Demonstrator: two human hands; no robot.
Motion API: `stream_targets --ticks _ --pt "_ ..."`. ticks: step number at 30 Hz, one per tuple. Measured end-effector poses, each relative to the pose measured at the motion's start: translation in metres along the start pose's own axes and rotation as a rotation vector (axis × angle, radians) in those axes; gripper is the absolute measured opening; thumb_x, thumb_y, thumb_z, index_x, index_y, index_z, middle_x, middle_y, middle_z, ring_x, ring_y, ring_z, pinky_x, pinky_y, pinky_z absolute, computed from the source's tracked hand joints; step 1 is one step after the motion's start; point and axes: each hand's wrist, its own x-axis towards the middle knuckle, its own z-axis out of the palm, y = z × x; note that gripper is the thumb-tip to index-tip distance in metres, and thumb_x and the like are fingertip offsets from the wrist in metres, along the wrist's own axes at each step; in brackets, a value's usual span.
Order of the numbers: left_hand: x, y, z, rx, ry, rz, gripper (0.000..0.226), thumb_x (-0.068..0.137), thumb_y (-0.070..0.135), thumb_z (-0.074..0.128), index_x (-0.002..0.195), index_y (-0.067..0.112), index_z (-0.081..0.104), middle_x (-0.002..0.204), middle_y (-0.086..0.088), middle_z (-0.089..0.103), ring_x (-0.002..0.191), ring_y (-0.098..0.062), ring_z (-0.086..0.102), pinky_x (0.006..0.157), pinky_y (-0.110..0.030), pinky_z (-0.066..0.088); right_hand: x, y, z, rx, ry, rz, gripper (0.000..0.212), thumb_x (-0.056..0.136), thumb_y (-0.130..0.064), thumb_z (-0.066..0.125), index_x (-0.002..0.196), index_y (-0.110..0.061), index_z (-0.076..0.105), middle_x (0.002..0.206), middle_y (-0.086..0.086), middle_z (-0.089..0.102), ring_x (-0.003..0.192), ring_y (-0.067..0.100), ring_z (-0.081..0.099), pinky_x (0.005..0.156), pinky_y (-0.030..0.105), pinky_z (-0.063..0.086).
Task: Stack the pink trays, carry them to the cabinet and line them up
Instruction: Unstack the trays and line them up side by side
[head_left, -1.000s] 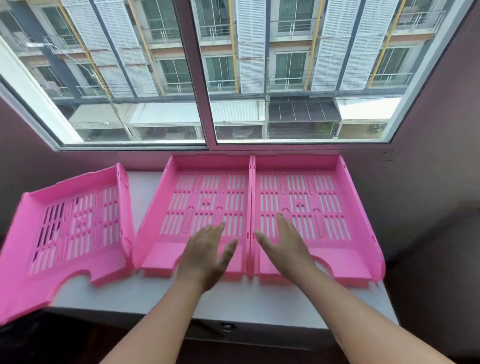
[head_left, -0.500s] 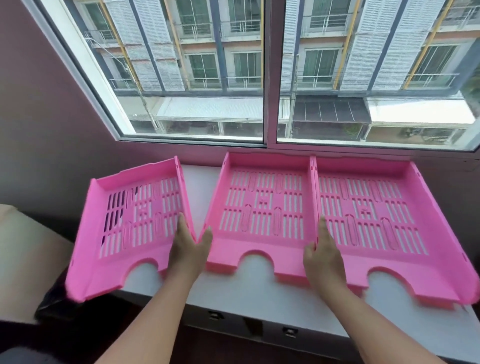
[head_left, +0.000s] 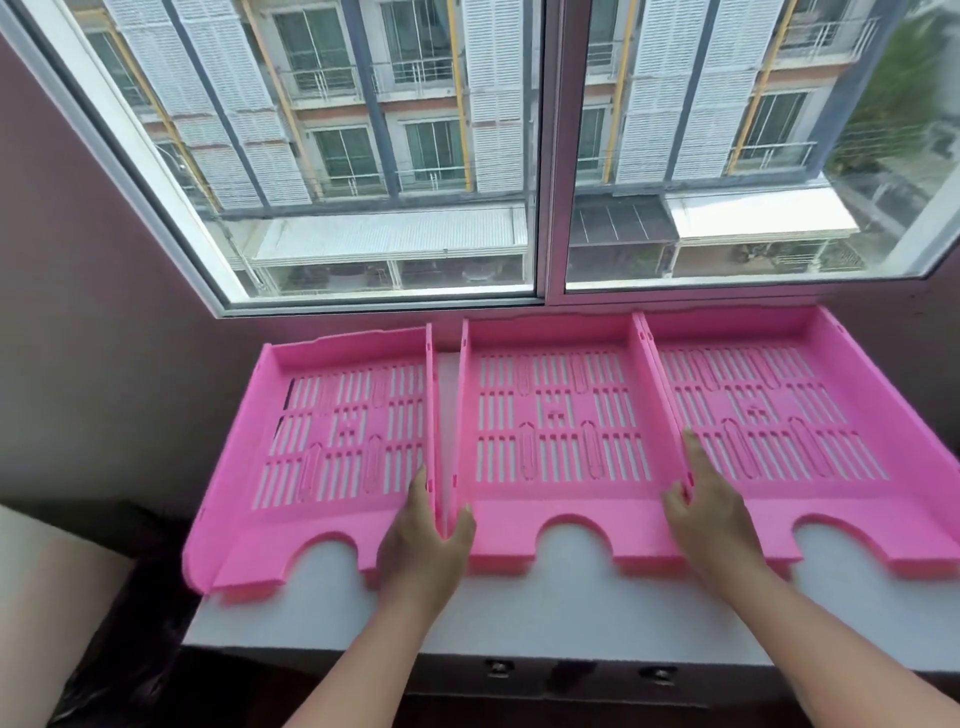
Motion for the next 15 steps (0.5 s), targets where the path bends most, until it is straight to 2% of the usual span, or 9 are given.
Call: stream_targets --ticks 3,5,6,7,9,11,13,15 --pt "0.004 0.000 0.001 0.055 0.000 0.065 0.076 0.093 0.046 0.055 0.156 0.024 0.017 0.145 -0.003 0.056 0.120 -0.023 0.062 0.080 -0.024 0.047 0.000 -0.004 0.001 -0.056 0.008 -0.017 0.073 0.095 -0.006 0.048 0.155 -0.030 0.013 0.070 -0.020 0.032 0.042 0.010 0.034 0.033 0.016 0.030" --pt "0.008 0.001 0.001 0.085 0.002 0.090 0.072 0.094 0.043 0.052 0.156 0.024 0.019 0.141 -0.003 0.059 0.117 -0.023 0.064 0.079 -0.026 0.050 0.000 -0.004 0.001 -0.076 0.005 -0.027 0.074 0.095 -0.006 0.048 0.155 -0.030 0.012 0.075 -0.022 0.025 0.041 0.009 0.035 0.034 0.014 0.031" --pt "0.010 0.001 0.001 0.090 0.006 0.096 0.071 0.095 0.041 0.050 0.156 0.024 0.019 0.141 -0.004 0.059 0.115 -0.023 0.065 0.079 -0.028 0.052 -0.001 -0.003 0.002 -0.079 0.007 -0.029 0.074 0.095 -0.006 0.047 0.155 -0.030 0.012 0.076 -0.020 0.030 0.040 0.009 0.035 0.034 0.014 0.031" --pt "0.011 0.001 0.002 0.091 0.006 0.101 0.070 0.095 0.040 0.049 0.156 0.024 0.019 0.142 -0.004 0.059 0.113 -0.023 0.066 0.078 -0.028 0.053 0.000 -0.002 0.003 -0.081 0.011 -0.029 0.074 0.095 -0.006 0.047 0.155 -0.030 0.012 0.081 -0.014 0.042 0.040 0.008 0.035 0.033 0.013 0.032" --pt "0.012 0.001 0.002 0.090 -0.008 0.103 0.069 0.095 0.039 0.046 0.156 0.024 0.019 0.144 -0.004 0.057 0.105 -0.023 0.068 0.075 -0.031 0.059 0.001 -0.002 0.004 -0.084 0.021 -0.025 0.072 0.095 -0.006 0.046 0.155 -0.029 0.014 0.108 0.008 0.060 0.041 0.008 0.036 0.033 0.012 0.031" --pt "0.012 0.001 0.001 0.095 -0.018 0.102 0.068 0.095 0.039 0.044 0.156 0.024 0.017 0.146 -0.005 0.055 0.101 -0.022 0.068 0.072 -0.037 0.062 0.002 -0.002 0.004 -0.103 0.019 -0.028 0.071 0.096 -0.007 0.045 0.155 -0.029 0.013 0.127 0.016 0.057 0.042 0.009 0.037 0.033 0.013 0.031" --pt "0.012 0.002 -0.001 0.082 -0.041 0.104 0.069 0.095 0.039 0.043 0.157 0.025 0.015 0.150 -0.005 0.051 0.116 -0.025 0.063 0.083 -0.041 0.060 0.004 -0.002 0.005 -0.106 0.002 -0.030 0.071 0.096 -0.007 0.043 0.155 -0.029 0.012 0.135 0.015 0.053 0.045 0.011 0.038 0.036 0.019 0.035" --pt "0.013 0.004 -0.004 0.037 -0.097 0.092 0.071 0.096 0.039 0.044 0.158 0.026 0.011 0.156 -0.005 0.043 0.133 -0.028 0.051 0.099 -0.044 0.052 0.004 -0.004 0.002 -0.117 -0.014 -0.028 0.072 0.096 -0.007 0.043 0.155 -0.030 0.009 0.146 0.012 0.043 0.048 0.014 0.042 0.039 0.025 0.040"
